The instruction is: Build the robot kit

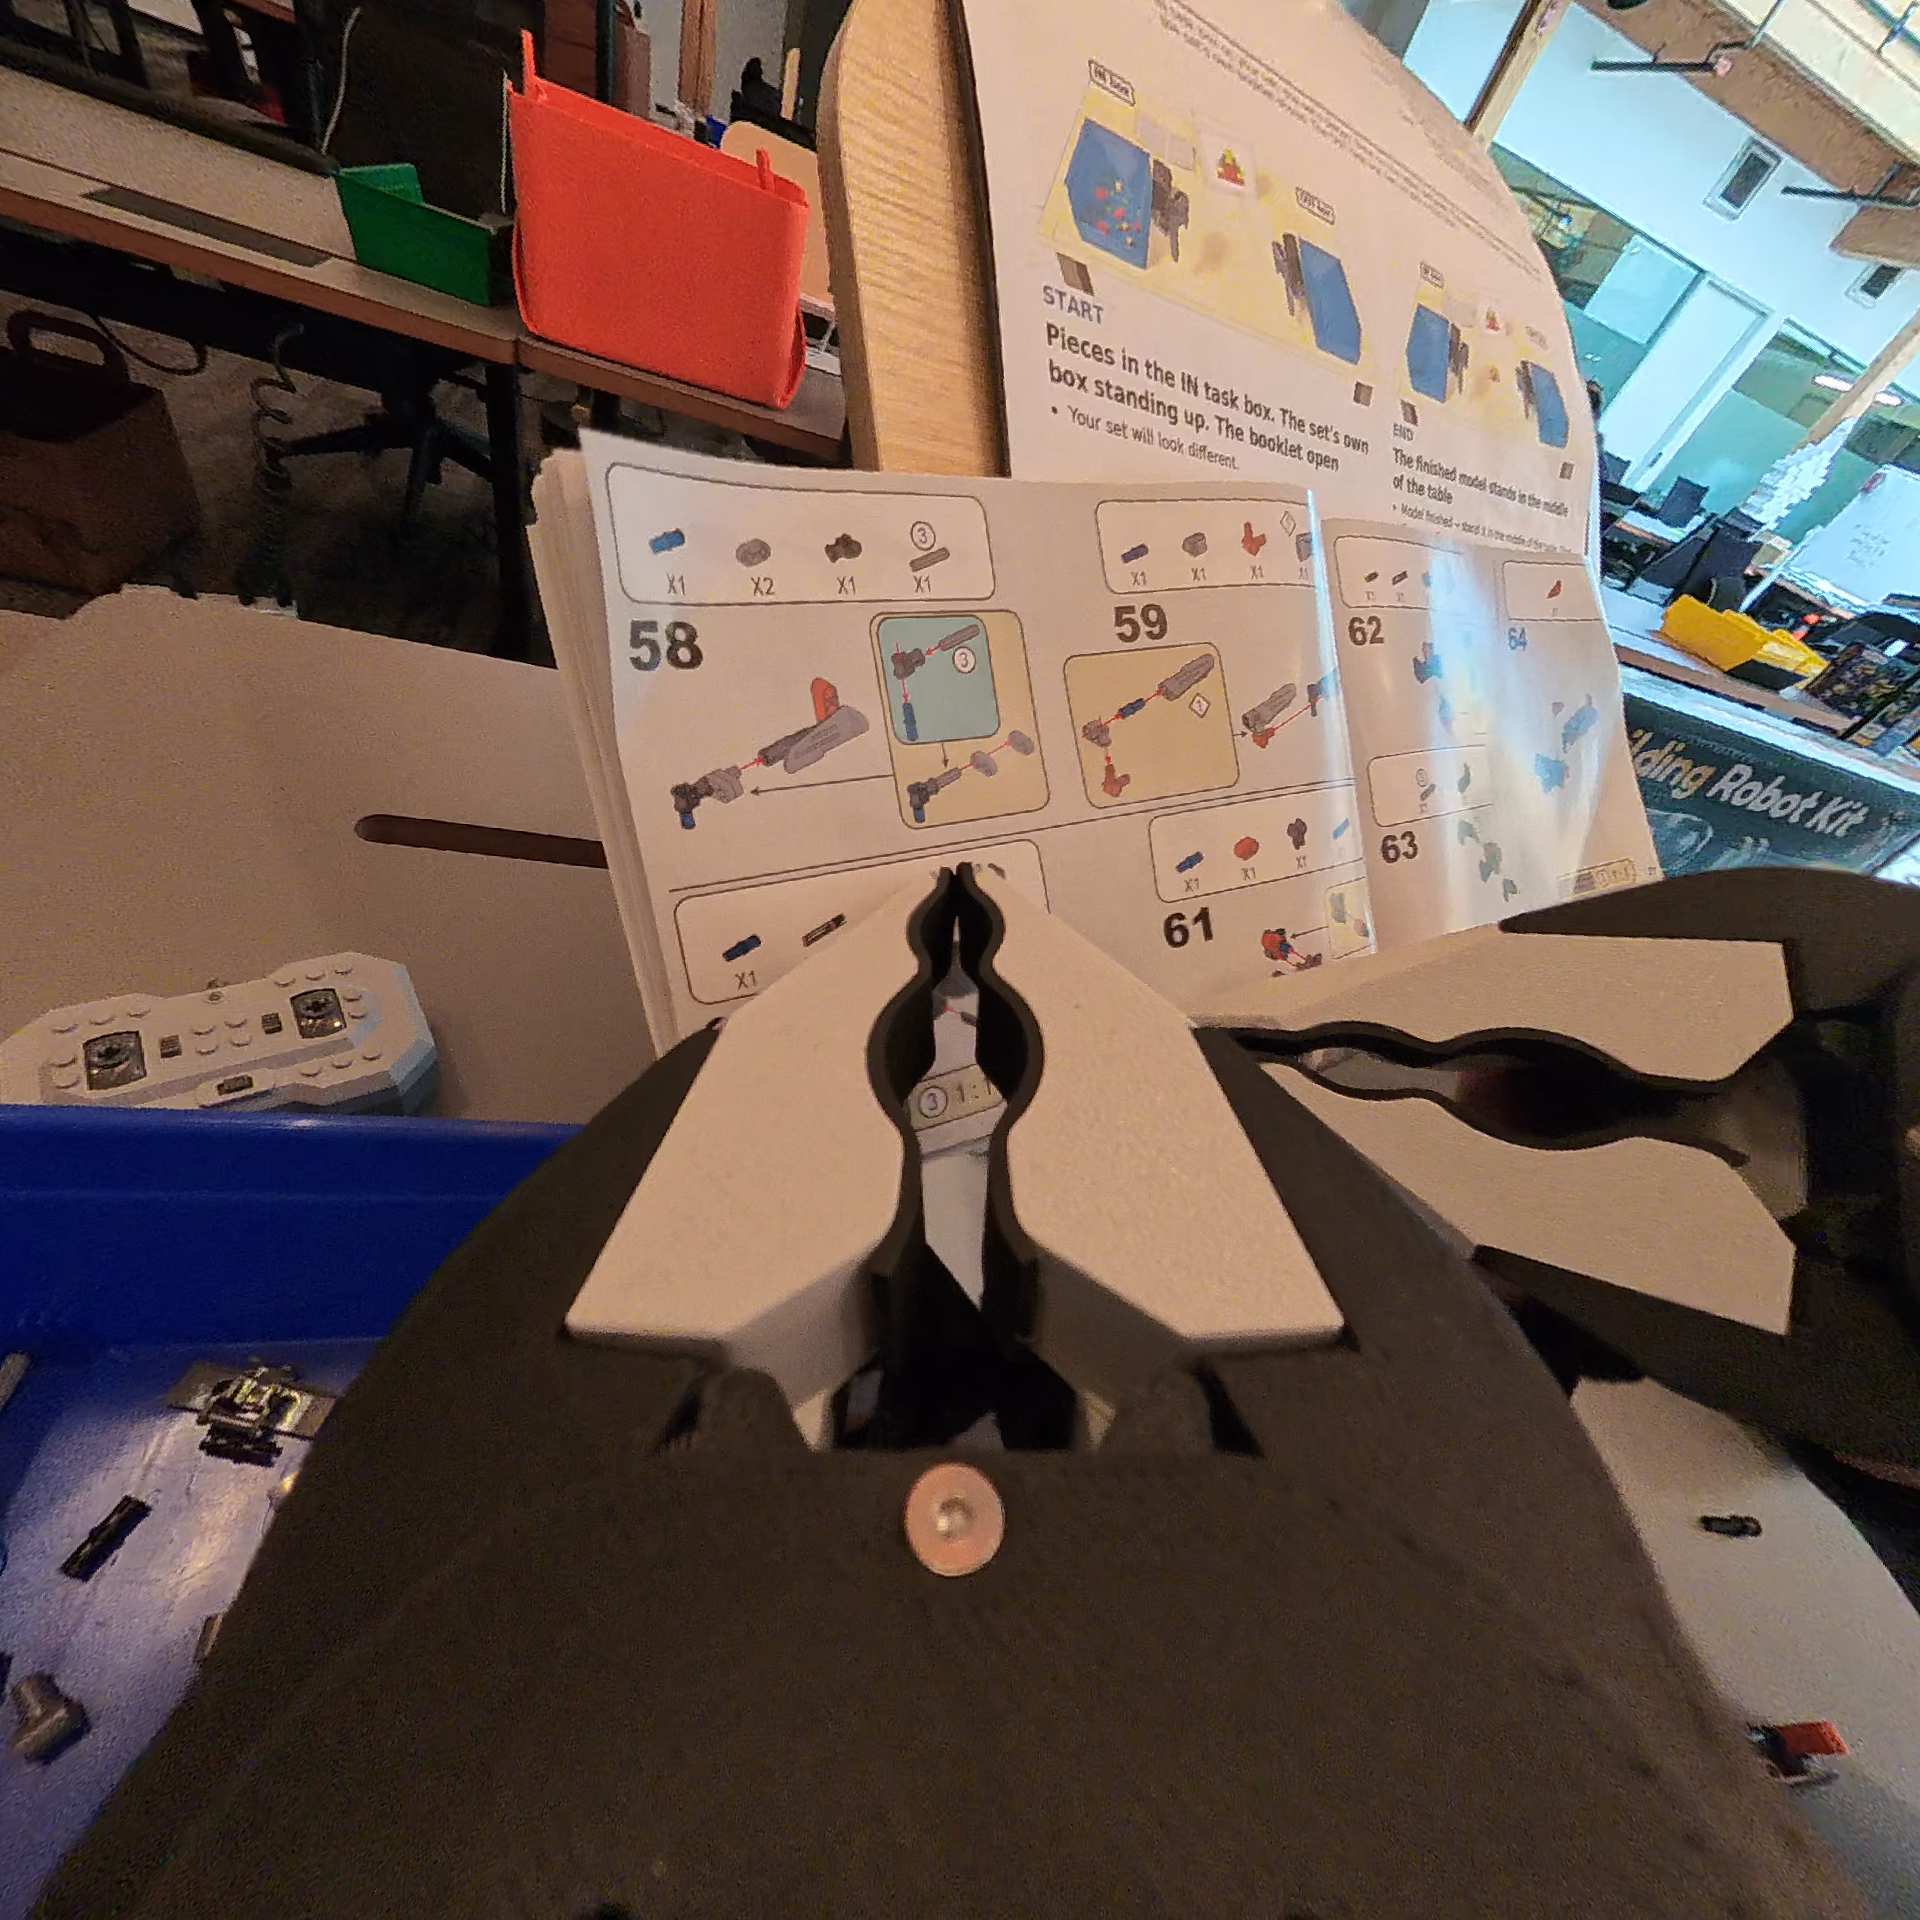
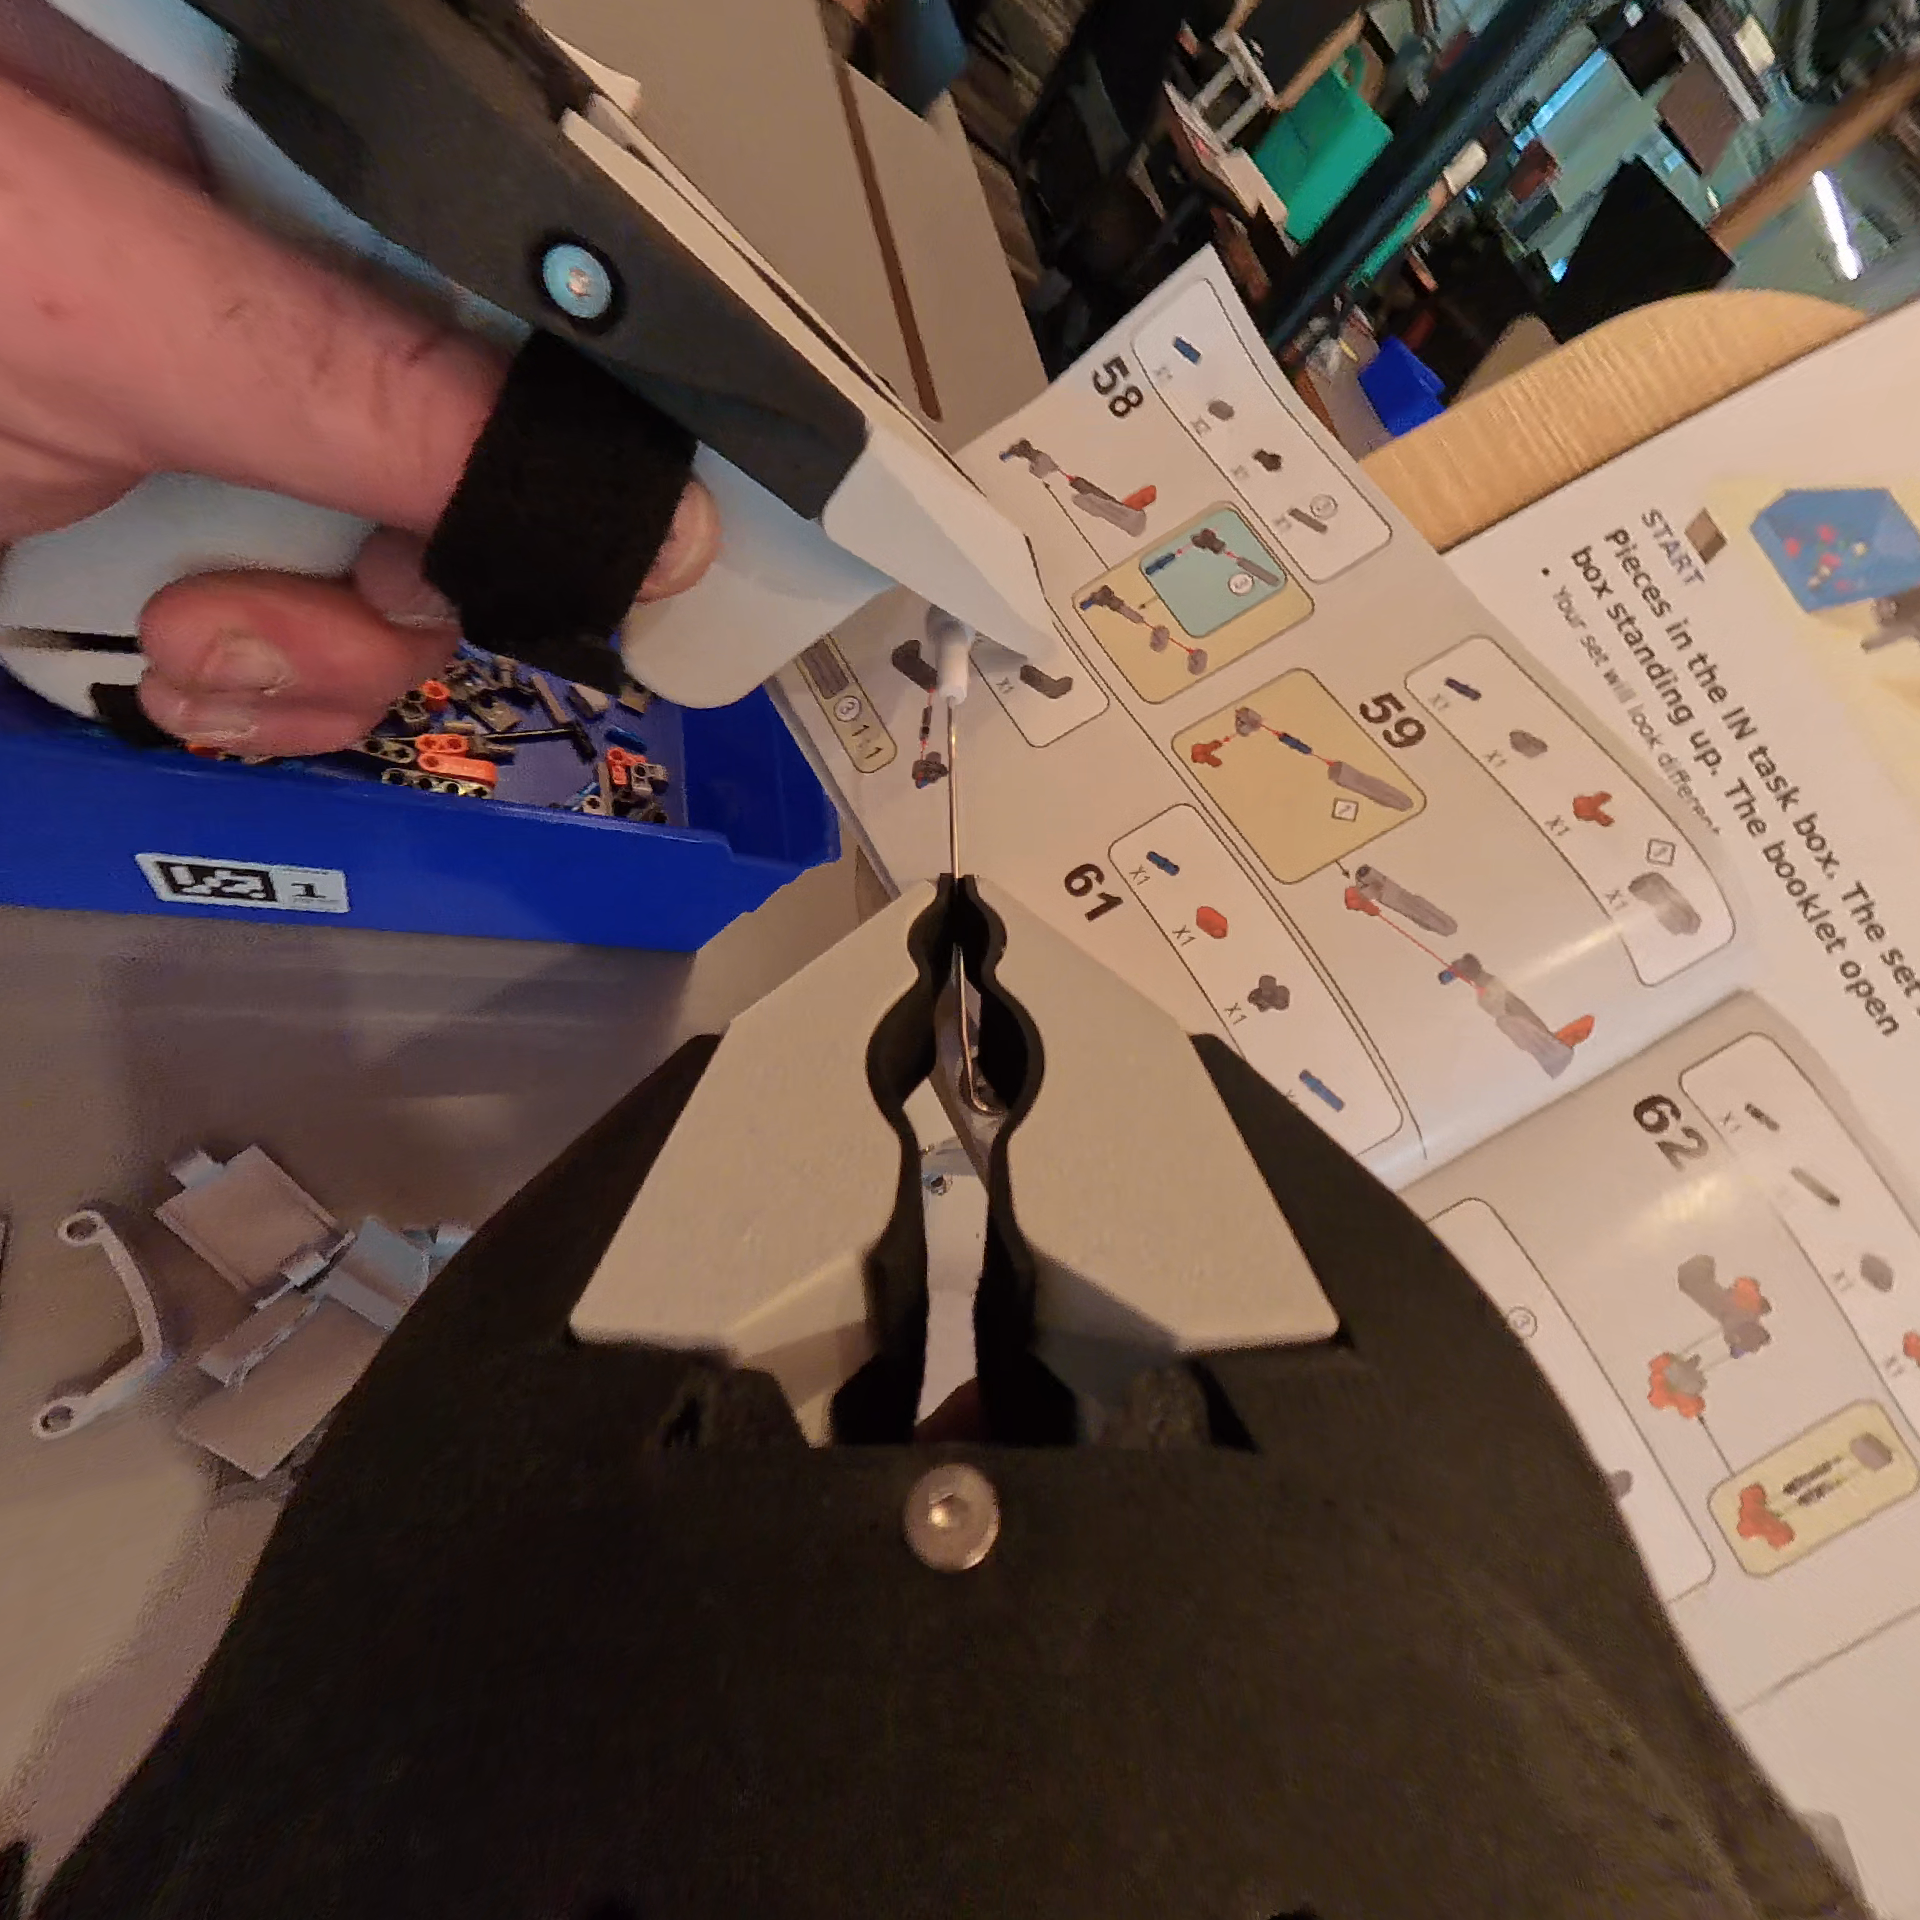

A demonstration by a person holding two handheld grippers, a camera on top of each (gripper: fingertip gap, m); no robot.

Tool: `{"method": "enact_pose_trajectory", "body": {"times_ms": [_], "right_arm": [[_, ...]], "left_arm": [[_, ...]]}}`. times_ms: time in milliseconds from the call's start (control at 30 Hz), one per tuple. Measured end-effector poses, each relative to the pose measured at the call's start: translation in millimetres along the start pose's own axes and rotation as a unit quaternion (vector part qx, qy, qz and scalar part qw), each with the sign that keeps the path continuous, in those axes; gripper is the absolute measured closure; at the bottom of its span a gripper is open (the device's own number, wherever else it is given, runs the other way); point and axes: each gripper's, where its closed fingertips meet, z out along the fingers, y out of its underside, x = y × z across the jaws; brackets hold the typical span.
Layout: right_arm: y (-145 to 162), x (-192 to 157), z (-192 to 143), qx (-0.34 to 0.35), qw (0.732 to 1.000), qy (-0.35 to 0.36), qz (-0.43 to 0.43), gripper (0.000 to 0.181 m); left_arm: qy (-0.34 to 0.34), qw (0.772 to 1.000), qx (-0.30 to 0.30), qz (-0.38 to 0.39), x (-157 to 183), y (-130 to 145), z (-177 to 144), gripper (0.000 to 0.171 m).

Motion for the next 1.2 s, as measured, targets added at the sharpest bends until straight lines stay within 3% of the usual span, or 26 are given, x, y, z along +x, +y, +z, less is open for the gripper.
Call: {"method": "enact_pose_trajectory", "body": {"times_ms": [133,200,367,600,733,800,900,1000,1200], "right_arm": [[0.5,0.8,-0.8,-0.024,1.0,0.013,0.008,0.18],[-1.1,2.8,-6.8,-0.025,1.0,0.012,0.006,0.165],[-0.9,8.8,-38.9,-0.049,0.999,0.016,-0.015,0.159],[9.8,7.4,-109.9,-0.083,0.994,0.037,-0.052,0.169],[28.5,-4.6,-151.8,-0.104,0.992,0.043,-0.051,0.169],[43.0,-15.2,-171.0,-0.115,0.991,0.041,-0.046,0.168],[66.5,-36.4,-193.4,-0.125,0.991,0.03,-0.04,0.169],[87.8,-54.5,-206.7,-0.117,0.992,0.036,-0.017,0.169],[120.7,-82.9,-212.5,-0.051,0.996,0.041,0.068,0.172]], "left_arm": [[-0.045,0.999,0.025,0.01,-12.0,-8.8,-9.6,0.171],[-0.054,0.997,0.039,0.027,-8.0,-15.9,-18.2,0.17],[-0.065,0.983,0.044,0.167,33.2,-15.9,-42.7,0.163],[0.061,0.95,0.01,0.306,147.8,59.6,-50.6,0.156],[0.118,0.905,-0.008,0.408,192.8,108.5,-45.3,0.149],[0.115,0.885,-0.021,0.451,192.3,126.8,-39.8,0.151],[0.174,0.879,-0.044,0.442,203.9,155.8,-36.9,0.152],[0.19,0.854,-0.051,0.481,204.4,174.6,-30.8,0.15],[0.211,0.851,-0.063,0.477,207.9,189.4,-23.7,0.151]]}}
